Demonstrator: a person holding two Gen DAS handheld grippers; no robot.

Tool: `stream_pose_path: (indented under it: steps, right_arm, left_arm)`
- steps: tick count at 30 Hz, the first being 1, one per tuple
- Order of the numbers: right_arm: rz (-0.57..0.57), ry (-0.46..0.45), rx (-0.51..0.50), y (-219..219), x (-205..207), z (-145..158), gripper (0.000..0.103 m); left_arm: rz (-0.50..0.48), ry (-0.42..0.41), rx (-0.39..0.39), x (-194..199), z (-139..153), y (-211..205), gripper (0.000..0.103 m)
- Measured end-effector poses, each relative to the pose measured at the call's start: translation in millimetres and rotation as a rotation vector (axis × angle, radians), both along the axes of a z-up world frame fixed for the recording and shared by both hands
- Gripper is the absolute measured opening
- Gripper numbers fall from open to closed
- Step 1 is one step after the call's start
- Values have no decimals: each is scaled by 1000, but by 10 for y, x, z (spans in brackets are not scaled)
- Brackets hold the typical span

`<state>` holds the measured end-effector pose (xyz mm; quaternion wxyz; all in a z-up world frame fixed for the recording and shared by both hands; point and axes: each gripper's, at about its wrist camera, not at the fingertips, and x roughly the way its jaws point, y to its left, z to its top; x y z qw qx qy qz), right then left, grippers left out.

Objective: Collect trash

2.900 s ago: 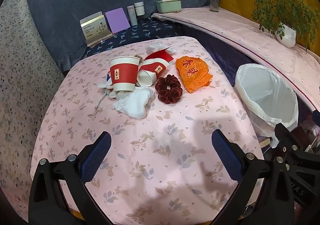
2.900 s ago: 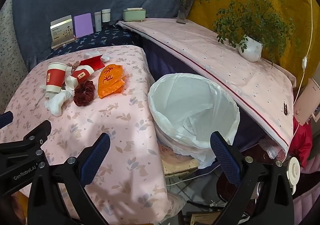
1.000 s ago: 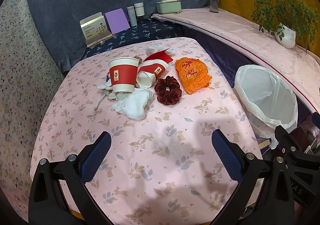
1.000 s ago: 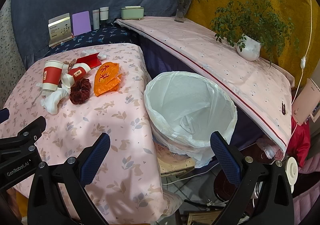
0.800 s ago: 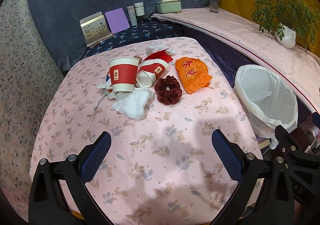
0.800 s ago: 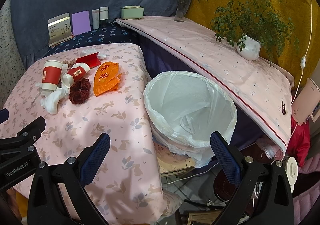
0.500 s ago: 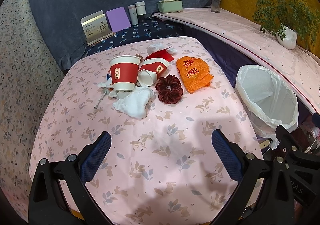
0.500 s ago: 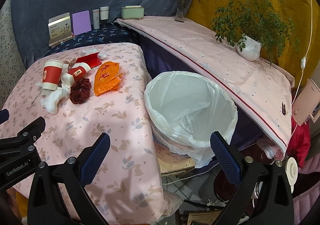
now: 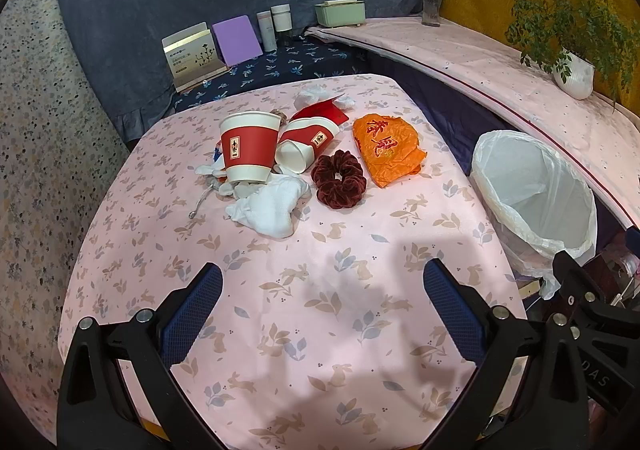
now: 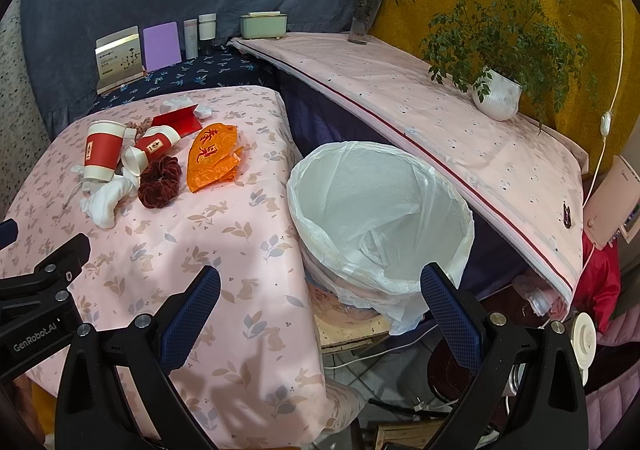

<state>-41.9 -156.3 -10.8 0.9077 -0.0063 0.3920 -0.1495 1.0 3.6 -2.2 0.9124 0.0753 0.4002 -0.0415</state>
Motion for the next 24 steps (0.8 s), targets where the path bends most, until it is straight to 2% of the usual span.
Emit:
stream_pose_path:
  steps: [24]
  right_arm:
    - [-2, 1, 1, -6, 0, -4, 96]
  left_arm:
    - [-14, -30, -5, 2, -1, -26, 96]
